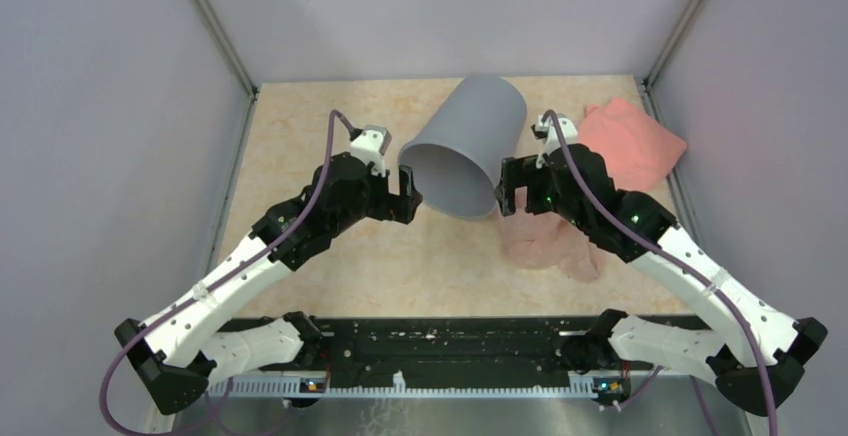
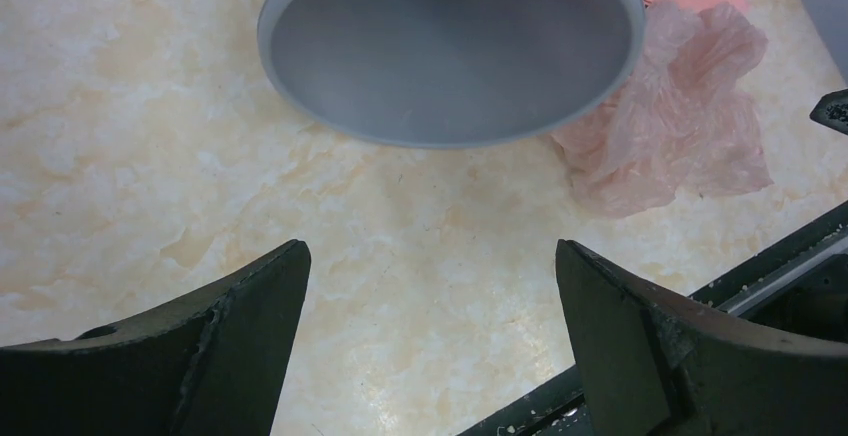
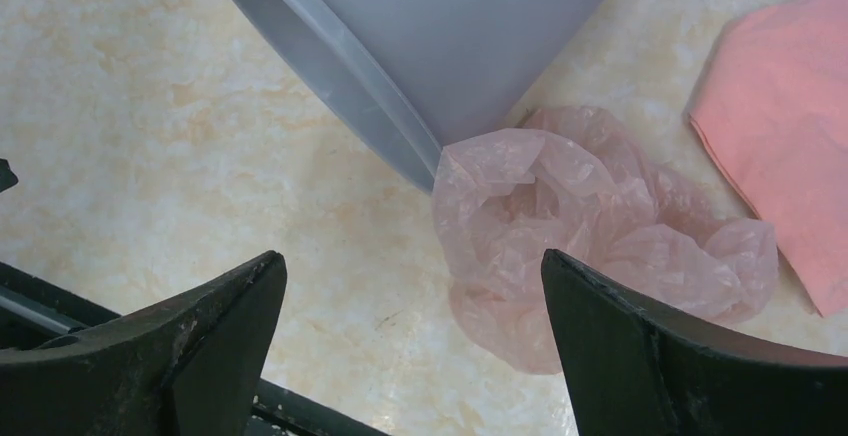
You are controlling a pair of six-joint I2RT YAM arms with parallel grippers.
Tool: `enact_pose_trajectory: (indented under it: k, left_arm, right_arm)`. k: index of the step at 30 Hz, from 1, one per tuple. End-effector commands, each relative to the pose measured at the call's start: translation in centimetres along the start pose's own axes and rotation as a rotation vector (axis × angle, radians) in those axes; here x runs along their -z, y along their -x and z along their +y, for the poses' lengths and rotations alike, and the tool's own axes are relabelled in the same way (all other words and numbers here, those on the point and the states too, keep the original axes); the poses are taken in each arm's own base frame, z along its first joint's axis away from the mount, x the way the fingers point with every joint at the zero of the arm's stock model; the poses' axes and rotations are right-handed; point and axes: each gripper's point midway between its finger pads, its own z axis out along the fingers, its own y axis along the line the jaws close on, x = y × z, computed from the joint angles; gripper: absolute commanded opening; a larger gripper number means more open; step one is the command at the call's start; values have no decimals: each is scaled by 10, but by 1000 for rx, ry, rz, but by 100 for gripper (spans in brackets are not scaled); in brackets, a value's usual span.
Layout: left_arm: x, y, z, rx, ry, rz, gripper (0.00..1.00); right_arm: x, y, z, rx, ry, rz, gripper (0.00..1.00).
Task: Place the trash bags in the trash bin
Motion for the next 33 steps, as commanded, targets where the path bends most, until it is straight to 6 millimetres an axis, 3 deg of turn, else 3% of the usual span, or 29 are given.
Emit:
enact_pose_trajectory:
  k: [1,11,21,27,33]
  left_arm:
    - [6,18,-2,18,-5,-68,98]
    - [18,11,4,49,-7,-91,98]
    - [11,-35,15,136,22,-7,98]
    - [9,-59,17,175,12,30,98]
    - [5,-68,9,191,-49,34,98]
  right_arm:
    - [-3,11,5,44,4,-32,99]
    - [-30,22,16,135,-55,-62,99]
    - [-75,27,32,263,-137,-89,99]
    - [-99,27,17,287,-282,-124,98]
    - [-115,18,-7,283,-463,-161,94]
